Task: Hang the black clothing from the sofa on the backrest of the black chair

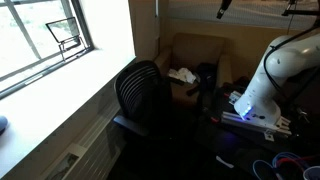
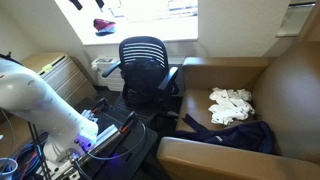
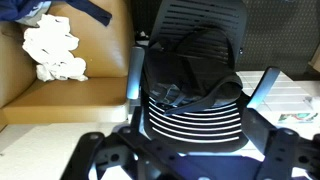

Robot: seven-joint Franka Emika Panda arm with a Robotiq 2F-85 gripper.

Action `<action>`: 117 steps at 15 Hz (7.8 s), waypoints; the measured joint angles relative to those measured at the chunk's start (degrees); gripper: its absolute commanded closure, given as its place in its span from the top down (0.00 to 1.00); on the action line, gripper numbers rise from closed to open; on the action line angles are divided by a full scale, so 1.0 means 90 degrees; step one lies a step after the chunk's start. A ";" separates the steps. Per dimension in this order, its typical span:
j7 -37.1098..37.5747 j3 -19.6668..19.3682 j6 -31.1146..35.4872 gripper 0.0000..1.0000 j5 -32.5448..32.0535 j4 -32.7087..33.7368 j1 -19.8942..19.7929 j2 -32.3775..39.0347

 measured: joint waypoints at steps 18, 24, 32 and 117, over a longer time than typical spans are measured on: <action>0.1540 -0.1120 0.2374 1.00 0.0734 0.0009 -0.0421 0.4618; 0.2281 -0.1244 0.4018 1.00 0.1727 0.0154 -0.0799 0.6484; 0.2333 -0.0742 0.4455 1.00 0.2961 0.1123 -0.1803 0.8998; 0.8588 -0.0233 1.0797 0.05 0.1496 0.6981 -0.3970 1.3425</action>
